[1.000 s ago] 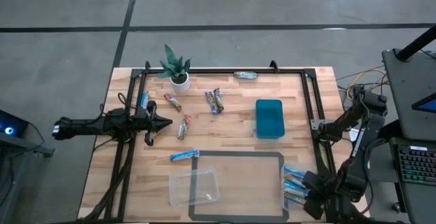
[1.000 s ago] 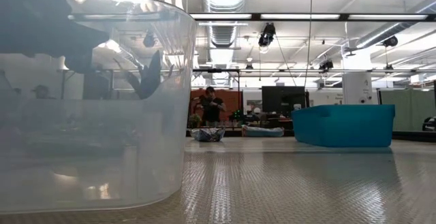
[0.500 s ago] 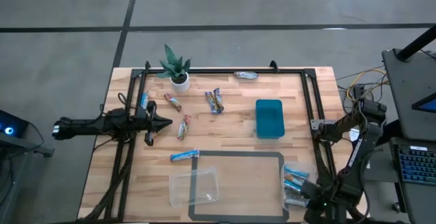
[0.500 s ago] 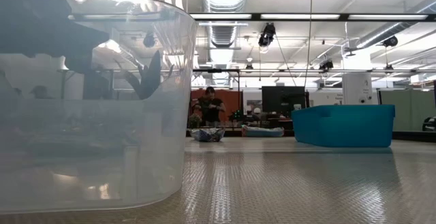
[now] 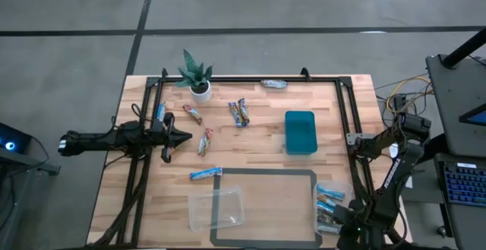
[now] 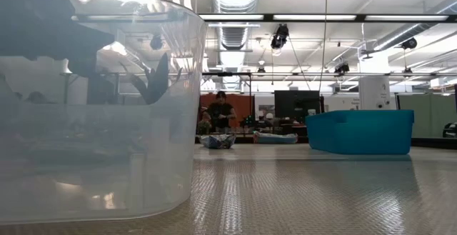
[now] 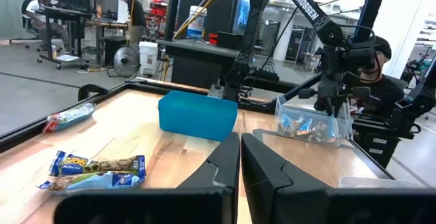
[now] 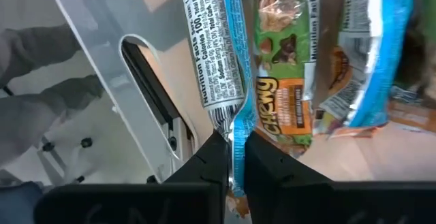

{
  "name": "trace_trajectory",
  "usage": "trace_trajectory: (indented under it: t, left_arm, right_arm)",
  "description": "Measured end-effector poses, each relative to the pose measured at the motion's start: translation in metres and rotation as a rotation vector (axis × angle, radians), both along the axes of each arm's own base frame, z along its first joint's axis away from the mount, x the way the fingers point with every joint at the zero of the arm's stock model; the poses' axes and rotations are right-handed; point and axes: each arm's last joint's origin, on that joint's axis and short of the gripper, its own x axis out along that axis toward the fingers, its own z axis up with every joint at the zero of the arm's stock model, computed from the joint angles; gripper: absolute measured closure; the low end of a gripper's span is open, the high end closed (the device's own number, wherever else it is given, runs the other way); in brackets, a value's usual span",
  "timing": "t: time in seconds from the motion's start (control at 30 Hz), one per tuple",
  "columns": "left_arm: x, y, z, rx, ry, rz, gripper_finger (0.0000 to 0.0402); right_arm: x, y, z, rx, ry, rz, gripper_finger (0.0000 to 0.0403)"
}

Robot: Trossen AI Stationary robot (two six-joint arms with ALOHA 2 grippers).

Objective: Pick and place Granola Bars by type
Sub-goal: Put the yellow granola bar into the right transparent bin, then put the red granola bar into the left transparent bin

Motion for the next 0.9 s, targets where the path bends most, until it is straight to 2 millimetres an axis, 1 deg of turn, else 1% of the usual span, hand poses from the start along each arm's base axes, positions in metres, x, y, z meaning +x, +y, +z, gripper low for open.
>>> trace_trajectory:
  t: [0.2,0.47,0.67,0.9]
  left_arm:
    - [0.000,0.000,0.000,0.000,0.000,0.000,0.0402]
    - [0.000,0.000,0.000,0.000,0.000,0.000,0.0402]
    - [0.000,0.000,0.000,0.000,0.000,0.000,0.0402]
    - [0.000,0.000,0.000,0.000,0.000,0.000,0.0402]
  right_arm:
    - [0.000,-0.001,-0.002,0.000,0.002,-0.004,0.0348]
    - [-0.003,-0.009,0.005,-0.017,0.007,-0.008,0.0280]
    - [-0.007,-0.020,0.021,-0.021,0.004,-0.012,0.0240]
    - [-0.008,-0.034,0.042,0.026,-0.023,-0.012,0.0227]
